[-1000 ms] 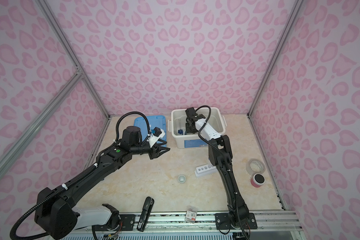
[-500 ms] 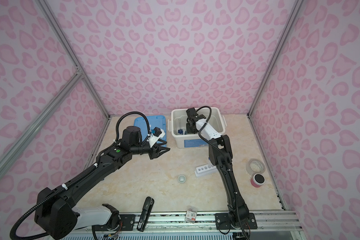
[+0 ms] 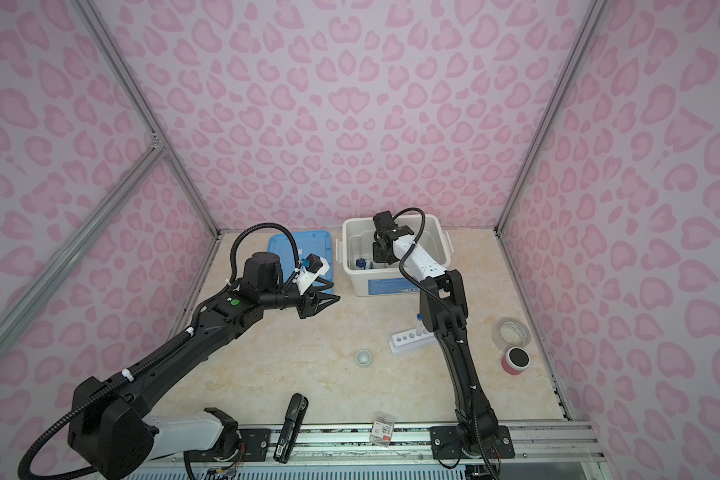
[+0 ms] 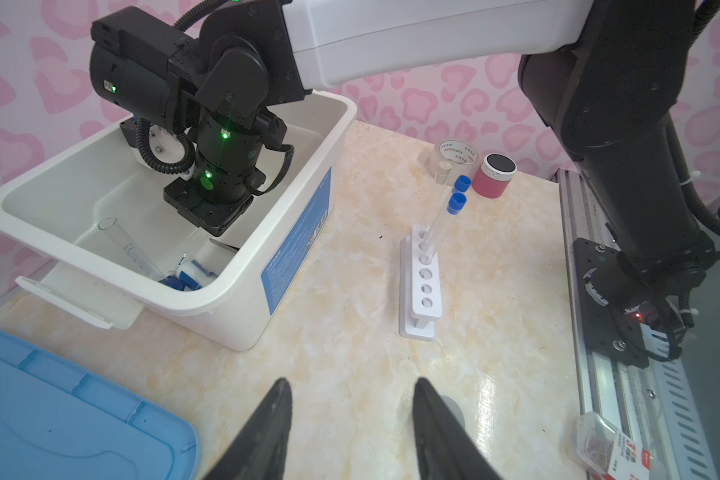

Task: Organize the chemistry lab equipment
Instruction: 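Open the right gripper to release the tweezers and raise it from the bin, then move the right gripper down to the small white cup and close on it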

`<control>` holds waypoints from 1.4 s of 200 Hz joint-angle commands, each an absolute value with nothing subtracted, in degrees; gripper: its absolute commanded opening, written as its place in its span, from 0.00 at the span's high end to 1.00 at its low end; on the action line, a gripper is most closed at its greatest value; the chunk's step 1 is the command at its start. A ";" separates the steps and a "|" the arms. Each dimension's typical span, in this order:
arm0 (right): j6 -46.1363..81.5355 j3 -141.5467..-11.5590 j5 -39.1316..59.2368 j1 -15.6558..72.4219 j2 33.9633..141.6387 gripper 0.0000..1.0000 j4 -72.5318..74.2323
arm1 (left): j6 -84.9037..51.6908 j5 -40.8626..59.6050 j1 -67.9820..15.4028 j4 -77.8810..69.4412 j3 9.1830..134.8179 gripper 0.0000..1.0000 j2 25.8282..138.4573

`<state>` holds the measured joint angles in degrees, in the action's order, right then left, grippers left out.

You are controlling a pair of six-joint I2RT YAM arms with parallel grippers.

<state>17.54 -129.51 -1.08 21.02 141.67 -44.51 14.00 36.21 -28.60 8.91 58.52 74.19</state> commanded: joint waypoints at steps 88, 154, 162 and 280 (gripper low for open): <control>16.02 -120.48 -3.64 21.23 128.68 0.86 -42.99 | 12.06 37.10 -28.65 7.40 59.07 0.49 69.39; 13.50 -111.53 -8.72 23.08 115.04 0.84 -42.22 | 13.21 33.93 -28.65 10.18 55.65 0.49 64.96; 13.21 -110.34 -9.23 23.54 113.21 0.84 -42.15 | 13.45 33.24 -28.65 10.35 55.02 0.49 64.34; 13.03 -78.75 -18.74 36.93 81.22 0.74 -37.44 | 14.98 30.67 -28.56 9.75 50.46 0.49 61.86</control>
